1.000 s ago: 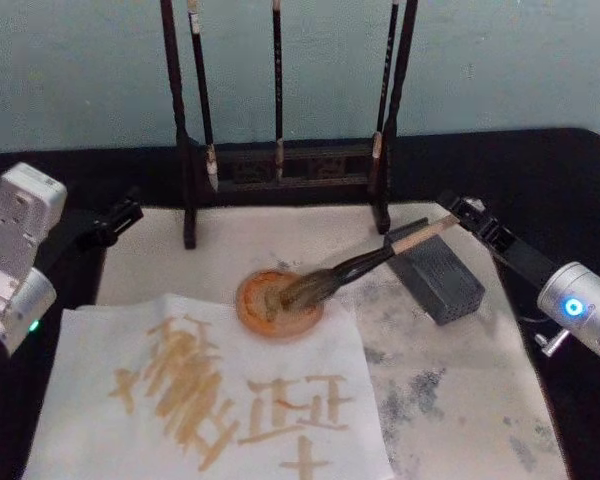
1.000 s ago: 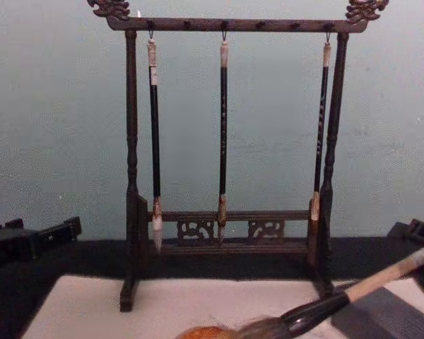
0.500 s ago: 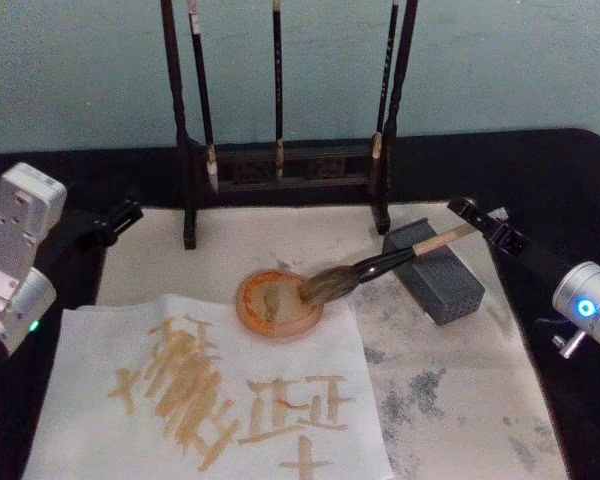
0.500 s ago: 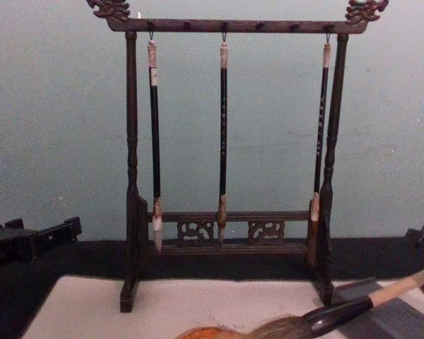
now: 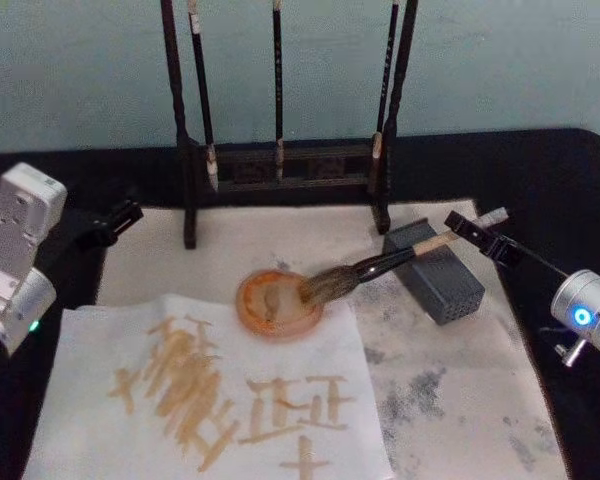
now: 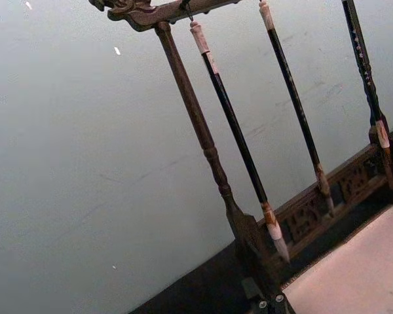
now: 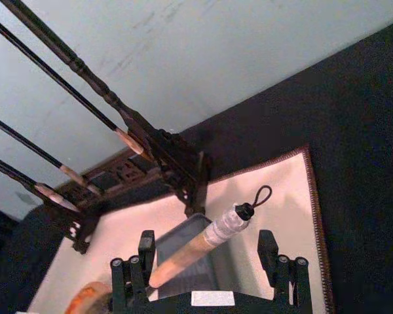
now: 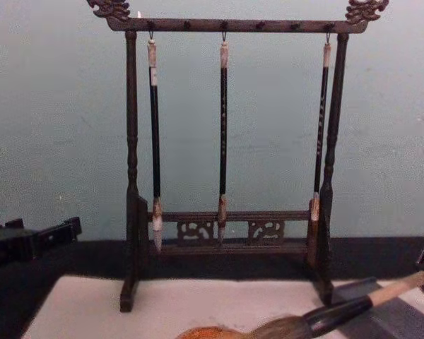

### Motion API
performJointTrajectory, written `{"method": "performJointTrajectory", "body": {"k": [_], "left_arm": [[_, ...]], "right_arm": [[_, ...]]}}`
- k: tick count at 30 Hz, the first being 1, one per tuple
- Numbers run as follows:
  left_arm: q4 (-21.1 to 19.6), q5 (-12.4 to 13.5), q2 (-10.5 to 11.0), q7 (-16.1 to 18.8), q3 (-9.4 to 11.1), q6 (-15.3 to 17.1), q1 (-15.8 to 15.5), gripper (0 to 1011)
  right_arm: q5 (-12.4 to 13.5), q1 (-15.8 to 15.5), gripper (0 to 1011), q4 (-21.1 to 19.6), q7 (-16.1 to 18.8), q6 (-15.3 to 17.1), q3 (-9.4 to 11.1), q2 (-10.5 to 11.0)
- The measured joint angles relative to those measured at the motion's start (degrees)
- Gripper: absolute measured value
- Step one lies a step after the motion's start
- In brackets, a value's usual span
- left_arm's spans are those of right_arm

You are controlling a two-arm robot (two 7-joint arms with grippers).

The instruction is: Pick up the brush from the inkstone, write on the paper, then place the brush back to its original position.

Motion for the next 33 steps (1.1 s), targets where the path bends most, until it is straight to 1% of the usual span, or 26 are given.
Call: {"method": "performJointTrajectory", "body": {"k": [3,5,6,7,9,16,24,28,33], "left_arm": [[0.0,0.0,0.0,0.0,0.0,0.0,0.0,1002],[0.0,0.0,0.0,0.0,0.0,0.0,0.0,1002],[0.0,0.0,0.0,0.0,0.0,0.0,0.0,1002],[0.0,0.0,0.0,0.0,0.0,0.0,0.0,1002],[0.0,0.0,0.0,0.0,0.0,0.0,0.0,1002],[0.0,0.0,0.0,0.0,0.0,0.0,0.0,1002],[0.0,0.0,0.0,0.0,0.0,0.0,0.0,1002],[0.0,0.0,0.0,0.0,0.0,0.0,0.0,1002],[0.0,0.0,0.0,0.0,0.0,0.0,0.0,1000]], "right_arm": [[-1.0,0.0,1008,0.0,-0.4,0.1,-0.1,0.1],[-2.1,0.0,1008,0.0,-0.8,0.3,-0.2,0.3],[-2.1,0.0,1008,0.0,-0.8,0.3,-0.2,0.3],[-2.8,-0.2,1008,-0.1,-1.1,0.3,-0.2,0.4],[-3.3,-0.3,1008,-0.3,-1.3,0.2,-0.1,0.6],[-6.1,-1.4,1008,-1.4,-2.2,0.0,0.5,1.9],[-7.1,-2.8,1008,-2.9,-1.5,-0.5,1.7,2.9],[-8.3,-4.2,1008,-4.9,-0.6,-1.4,2.8,3.7],[-9.5,-5.4,1008,-6.6,-0.4,-1.9,3.4,4.5]]}}
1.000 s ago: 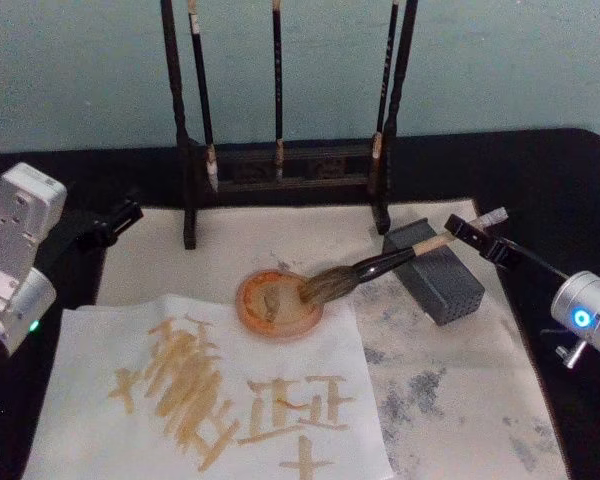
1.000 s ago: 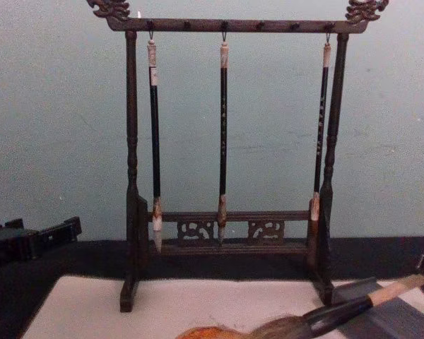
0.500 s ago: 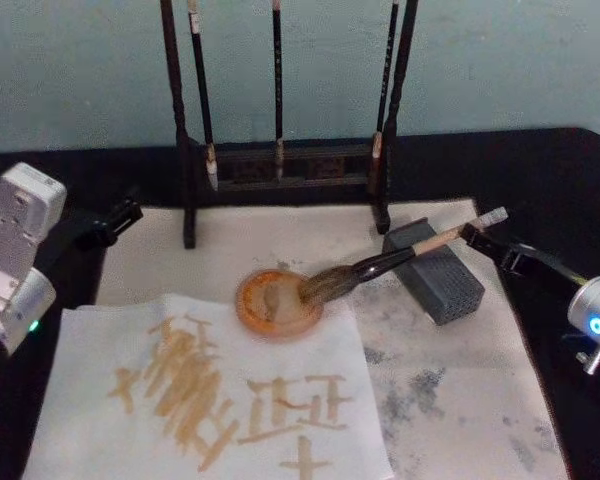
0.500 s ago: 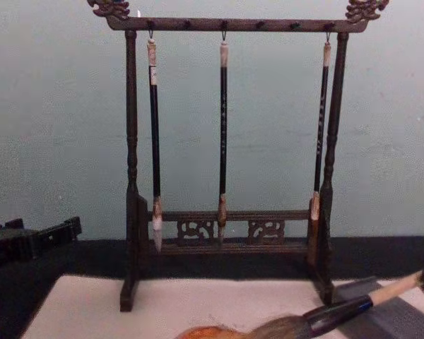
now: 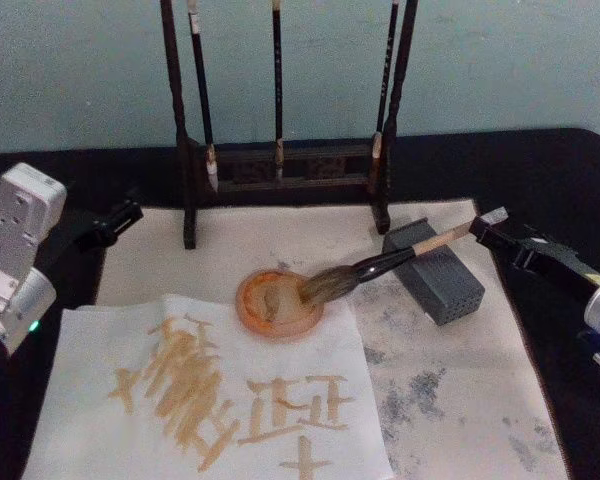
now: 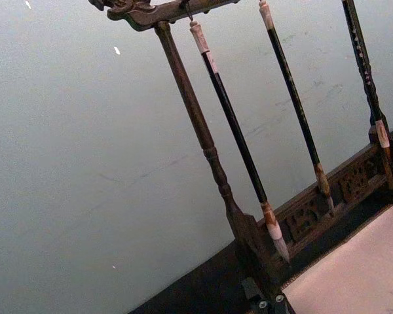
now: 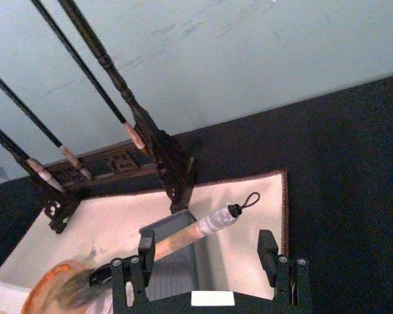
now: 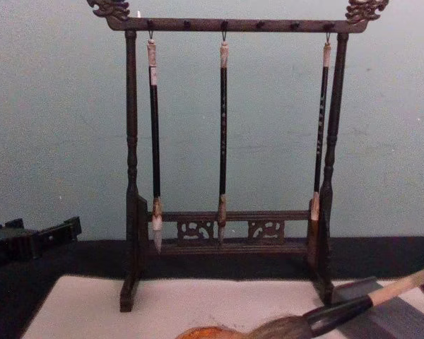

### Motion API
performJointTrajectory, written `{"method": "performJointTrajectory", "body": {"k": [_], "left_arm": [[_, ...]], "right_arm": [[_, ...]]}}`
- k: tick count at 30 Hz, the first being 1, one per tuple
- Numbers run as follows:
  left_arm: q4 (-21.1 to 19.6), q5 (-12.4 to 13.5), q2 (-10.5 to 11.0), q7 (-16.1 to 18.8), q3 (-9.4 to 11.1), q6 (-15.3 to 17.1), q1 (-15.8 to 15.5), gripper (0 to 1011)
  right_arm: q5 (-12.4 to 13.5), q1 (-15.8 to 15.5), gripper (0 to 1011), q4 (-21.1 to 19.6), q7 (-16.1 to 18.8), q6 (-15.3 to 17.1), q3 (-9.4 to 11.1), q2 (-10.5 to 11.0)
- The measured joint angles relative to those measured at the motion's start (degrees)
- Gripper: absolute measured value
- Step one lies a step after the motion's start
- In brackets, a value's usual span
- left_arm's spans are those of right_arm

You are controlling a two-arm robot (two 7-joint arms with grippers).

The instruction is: Pick up the brush from the inkstone, write on the paper, then place the brush back to its original position.

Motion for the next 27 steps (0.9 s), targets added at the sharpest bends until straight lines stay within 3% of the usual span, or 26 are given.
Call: {"method": "performJointTrajectory", "body": {"k": [8,14,17,27], "left_arm": [[0.0,0.0,0.0,0.0,0.0,0.0,0.0,1000],[0.0,0.0,0.0,0.0,0.0,0.0,0.0,1002],[0.0,0.0,0.0,0.0,0.0,0.0,0.0,1002],[0.0,0.0,0.0,0.0,0.0,0.0,0.0,1002]], "right_arm": [[-3.4,-2.5,1008,-3.0,-0.4,-1.4,0.9,1.6],[-7.5,-4.6,1008,-5.7,-0.8,-2.9,1.2,3.4],[-10.9,-6.2,1008,-8.0,-0.8,-4.5,1.2,4.6],[-17.5,-8.6,1008,-12.7,1.0,-8.2,1.3,6.1]]}}
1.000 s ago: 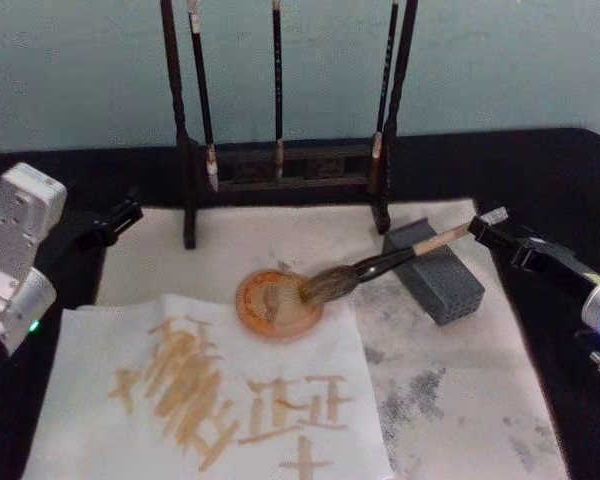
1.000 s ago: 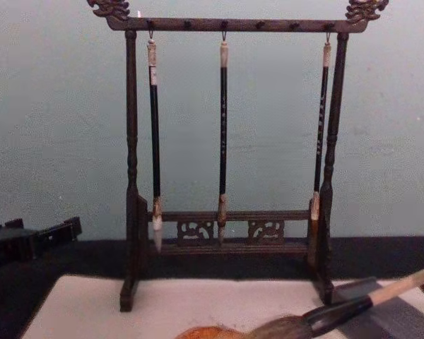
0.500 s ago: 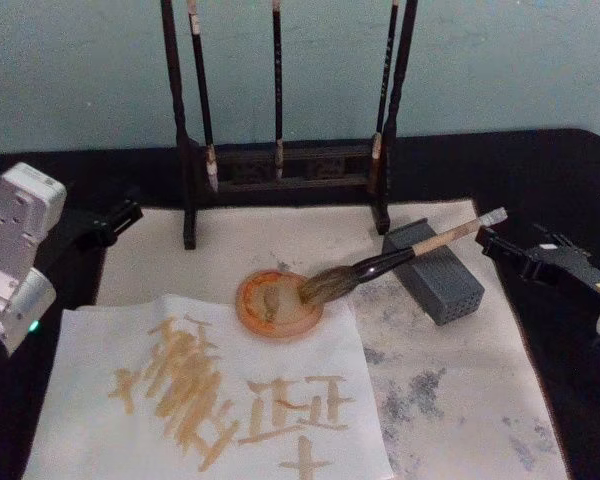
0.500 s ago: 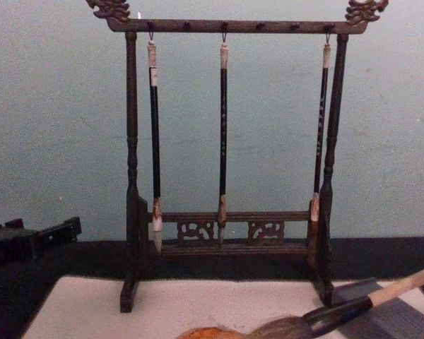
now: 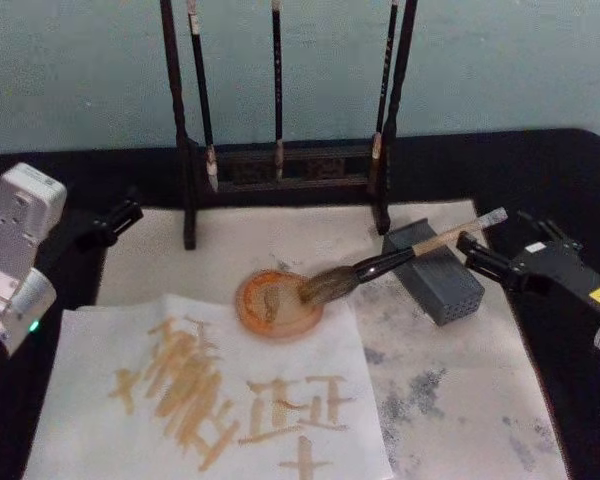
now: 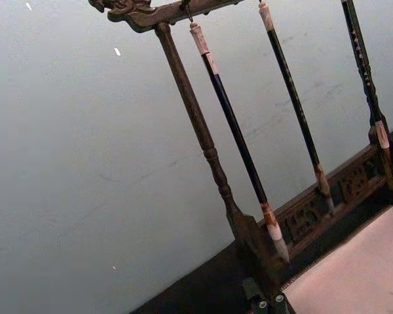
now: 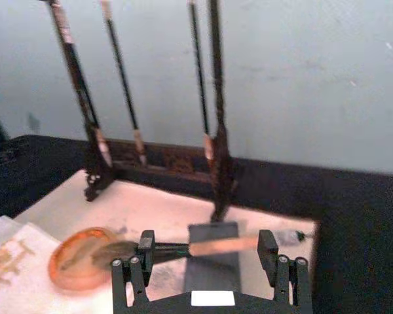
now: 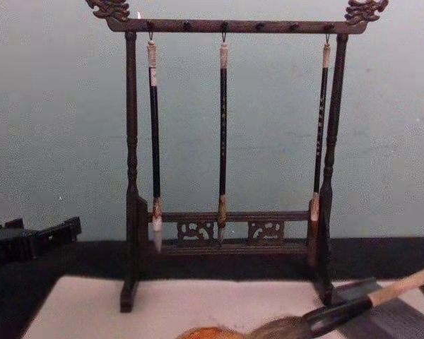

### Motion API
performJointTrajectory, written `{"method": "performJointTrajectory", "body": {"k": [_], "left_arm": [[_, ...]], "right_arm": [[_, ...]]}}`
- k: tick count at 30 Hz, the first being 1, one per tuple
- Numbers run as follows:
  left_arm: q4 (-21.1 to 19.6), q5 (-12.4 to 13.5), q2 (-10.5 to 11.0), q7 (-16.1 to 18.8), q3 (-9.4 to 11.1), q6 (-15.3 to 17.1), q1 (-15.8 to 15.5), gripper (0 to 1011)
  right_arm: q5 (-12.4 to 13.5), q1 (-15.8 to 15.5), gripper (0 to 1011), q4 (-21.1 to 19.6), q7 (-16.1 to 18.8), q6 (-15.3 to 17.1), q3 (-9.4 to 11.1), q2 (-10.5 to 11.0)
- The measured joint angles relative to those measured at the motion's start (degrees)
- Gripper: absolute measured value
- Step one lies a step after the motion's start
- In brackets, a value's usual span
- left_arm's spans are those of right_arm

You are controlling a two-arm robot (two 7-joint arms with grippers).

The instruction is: Pick up the brush from the inkstone, write on the paper, then place the brush back to its original position.

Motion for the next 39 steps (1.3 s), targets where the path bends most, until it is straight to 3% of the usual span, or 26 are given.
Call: {"method": "performJointTrajectory", "body": {"k": [8,17,39], "left_arm": [[0.0,0.0,0.0,0.0,0.0,0.0,0.0,1002],[0.0,0.0,0.0,0.0,0.0,0.0,0.0,1002],[0.0,0.0,0.0,0.0,0.0,0.0,0.0,1002]], "right_arm": [[-4.6,0.3,1008,-2.2,1.8,-1.8,-0.8,-0.5],[-7.0,1.6,1008,-2.6,3.4,-1.1,-2.1,-3.0],[-7.3,1.7,1008,-2.5,3.5,-0.8,-2.2,-3.2]]}}
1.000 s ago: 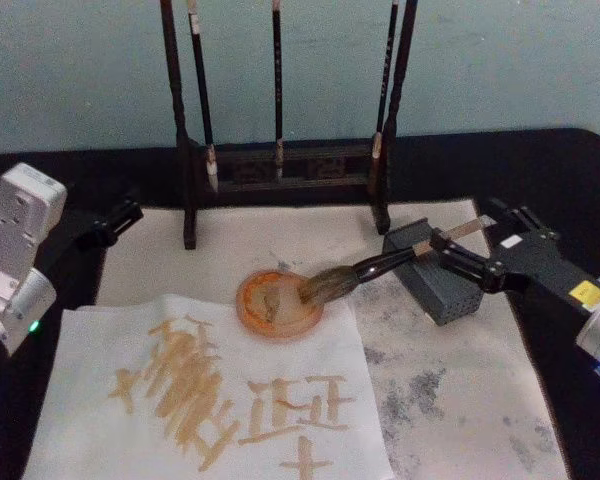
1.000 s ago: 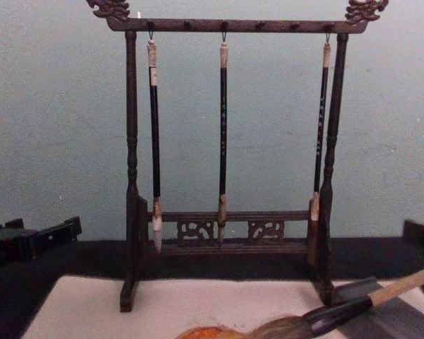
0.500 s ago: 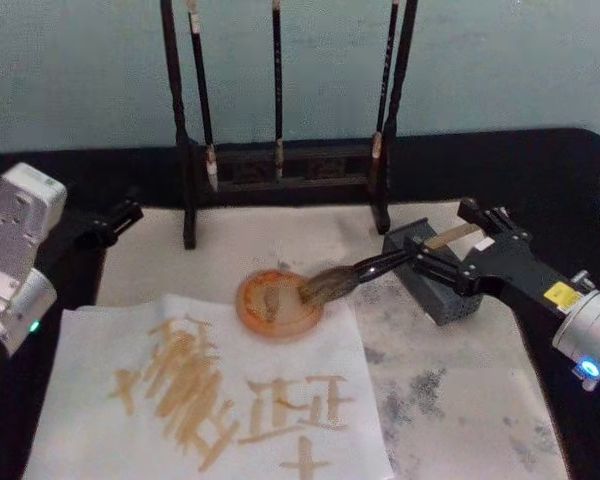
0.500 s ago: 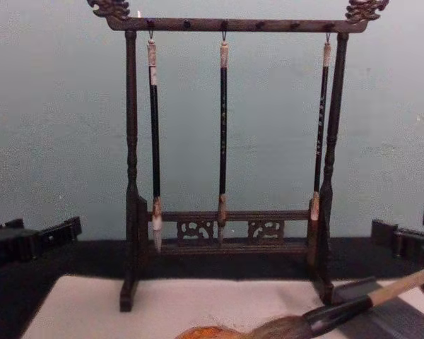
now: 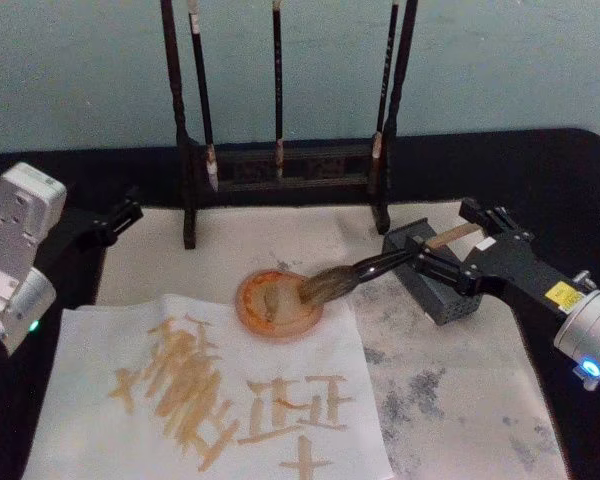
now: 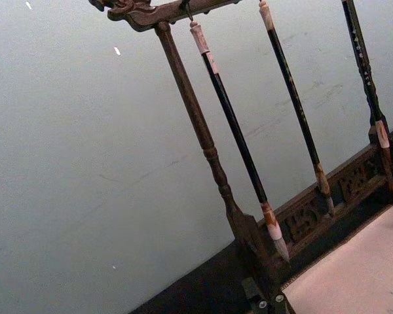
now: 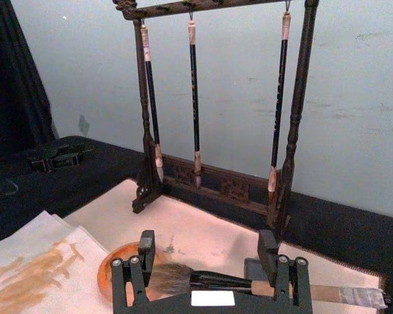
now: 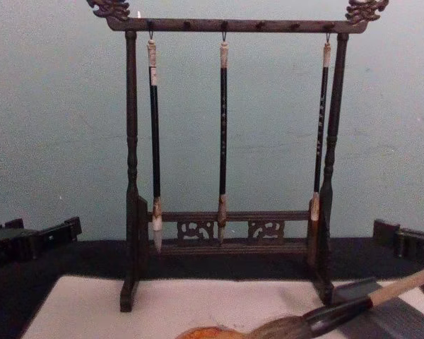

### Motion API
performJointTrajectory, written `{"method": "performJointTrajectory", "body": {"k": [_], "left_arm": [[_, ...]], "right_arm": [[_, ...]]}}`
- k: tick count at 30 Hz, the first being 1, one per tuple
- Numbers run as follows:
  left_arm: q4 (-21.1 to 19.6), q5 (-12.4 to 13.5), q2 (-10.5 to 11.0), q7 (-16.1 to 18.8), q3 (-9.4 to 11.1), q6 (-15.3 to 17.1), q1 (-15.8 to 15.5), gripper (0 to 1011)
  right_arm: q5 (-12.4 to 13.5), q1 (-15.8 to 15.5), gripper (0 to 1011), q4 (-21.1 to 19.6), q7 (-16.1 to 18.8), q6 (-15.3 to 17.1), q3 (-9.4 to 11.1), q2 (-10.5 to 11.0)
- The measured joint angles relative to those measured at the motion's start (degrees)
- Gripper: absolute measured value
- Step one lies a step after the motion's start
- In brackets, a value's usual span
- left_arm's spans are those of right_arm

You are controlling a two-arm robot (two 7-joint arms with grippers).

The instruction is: Pick up the brush from the inkstone, write on the paper, then place the brush back to its original position.

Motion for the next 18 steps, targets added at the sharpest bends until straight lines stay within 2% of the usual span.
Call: {"method": "performJointTrajectory", "body": {"k": [18], "left_arm": [[0.0,0.0,0.0,0.0,0.0,0.0,0.0,1002]], "right_arm": [[0.1,-0.1,1008,0.0,0.0,-0.1,0.0,0.1]]}}
